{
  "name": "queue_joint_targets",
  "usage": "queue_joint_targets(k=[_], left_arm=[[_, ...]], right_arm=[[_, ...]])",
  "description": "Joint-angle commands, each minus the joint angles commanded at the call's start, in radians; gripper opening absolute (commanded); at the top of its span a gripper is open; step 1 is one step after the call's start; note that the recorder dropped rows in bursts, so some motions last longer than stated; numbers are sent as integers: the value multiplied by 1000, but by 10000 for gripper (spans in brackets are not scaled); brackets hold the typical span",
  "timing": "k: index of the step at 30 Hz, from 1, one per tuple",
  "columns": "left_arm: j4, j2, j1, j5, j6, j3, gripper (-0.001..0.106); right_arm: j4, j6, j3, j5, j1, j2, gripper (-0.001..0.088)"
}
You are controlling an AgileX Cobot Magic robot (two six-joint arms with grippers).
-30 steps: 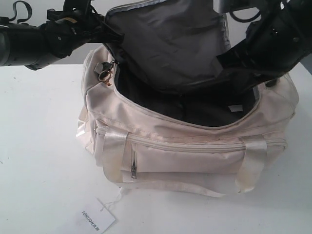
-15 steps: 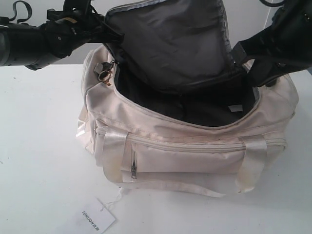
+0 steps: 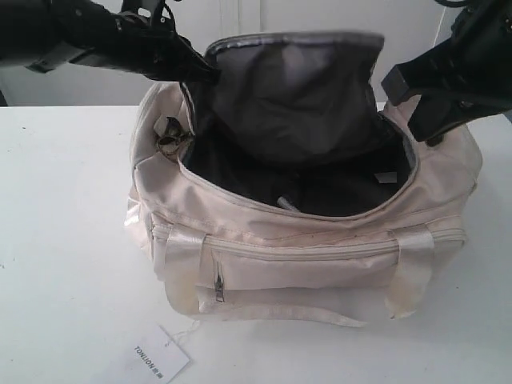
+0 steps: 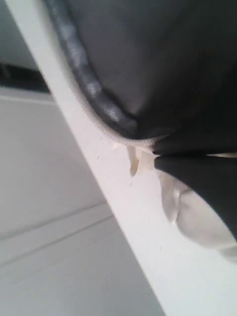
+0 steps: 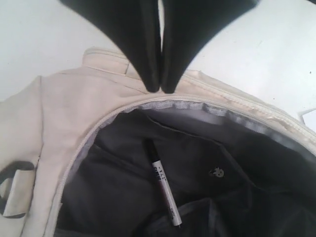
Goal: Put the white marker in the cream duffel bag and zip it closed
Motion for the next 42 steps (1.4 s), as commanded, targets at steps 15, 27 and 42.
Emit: queue_joint_targets(k=[15,27,42], left_arm=[[0,-32,0,523,158,-74,182],[129,-133,2,571,68,-109,578],[156,-17,151,570,-374,-115,578]], right_arm=[[0,5,0,0,0,-2,0],[0,5,2,0,0,-2,0],[0,5,2,0,0,-2,0]])
